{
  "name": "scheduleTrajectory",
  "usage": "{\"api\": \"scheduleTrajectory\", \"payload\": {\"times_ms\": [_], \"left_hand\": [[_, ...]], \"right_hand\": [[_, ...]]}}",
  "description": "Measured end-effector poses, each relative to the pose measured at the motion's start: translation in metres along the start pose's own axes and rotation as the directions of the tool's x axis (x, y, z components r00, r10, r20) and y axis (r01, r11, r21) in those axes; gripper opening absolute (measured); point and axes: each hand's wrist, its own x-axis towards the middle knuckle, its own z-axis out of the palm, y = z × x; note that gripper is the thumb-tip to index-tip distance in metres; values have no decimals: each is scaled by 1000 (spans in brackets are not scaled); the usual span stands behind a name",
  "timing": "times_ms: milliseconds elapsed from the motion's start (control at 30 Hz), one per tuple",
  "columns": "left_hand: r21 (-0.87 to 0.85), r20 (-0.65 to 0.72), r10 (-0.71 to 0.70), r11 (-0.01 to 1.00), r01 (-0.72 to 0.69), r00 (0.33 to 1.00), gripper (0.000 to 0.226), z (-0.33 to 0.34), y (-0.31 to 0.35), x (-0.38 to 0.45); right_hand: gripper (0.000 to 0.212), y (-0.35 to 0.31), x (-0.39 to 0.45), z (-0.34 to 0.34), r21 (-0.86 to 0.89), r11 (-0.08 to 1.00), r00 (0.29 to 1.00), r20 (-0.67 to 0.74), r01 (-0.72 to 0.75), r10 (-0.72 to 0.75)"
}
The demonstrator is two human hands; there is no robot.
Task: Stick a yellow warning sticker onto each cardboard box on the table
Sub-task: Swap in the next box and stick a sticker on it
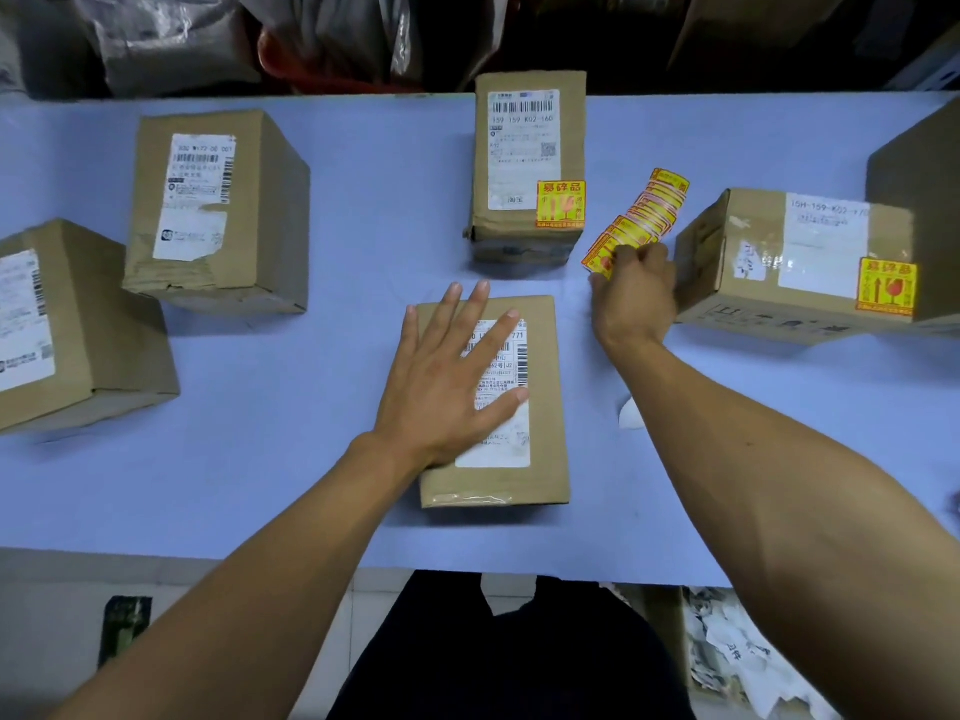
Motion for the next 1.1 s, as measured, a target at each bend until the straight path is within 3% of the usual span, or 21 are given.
{"api": "scheduleTrajectory", "payload": {"times_ms": [133, 267, 400, 667, 767, 833, 967, 1100], "left_hand": [[-6, -8, 3, 1000, -3, 1000, 73, 0, 1, 0], [-30, -10, 4, 1000, -4, 1000, 74, -2, 1, 0], [-39, -28, -11, 999, 10, 1000, 81, 0, 1, 0], [-38, -35, -11, 999, 9, 999, 82, 0, 0, 0], [-42, -29, -9, 999, 8, 1000, 82, -1, 0, -1], [-42, -31, -6, 999, 4, 999, 82, 0, 0, 0], [-45, -37, -5, 999, 3, 999, 82, 1, -1, -1], [-37, -8, -15, 999, 15, 1000, 83, -2, 0, -2]], "right_hand": [[23, 12, -3, 5, -146, 980, 989, -38, 134, -141], [35, 19, 1, 2, -103, 961, 965, -31, 258, -262], [40, 18, 10, -6, -127, 948, 955, -3, 293, -296], [10, 19, -1, -6, -273, 863, 890, -49, 424, -453], [12, 20, -5, -2, -307, 853, 876, -106, 422, -471], [8, 19, -7, 0, -258, 880, 897, -90, 400, -434], [22, 19, -12, -2, -116, 938, 942, -29, 328, -333], [22, 16, -26, -20, 184, 950, 967, -69, 254, -245]]}}
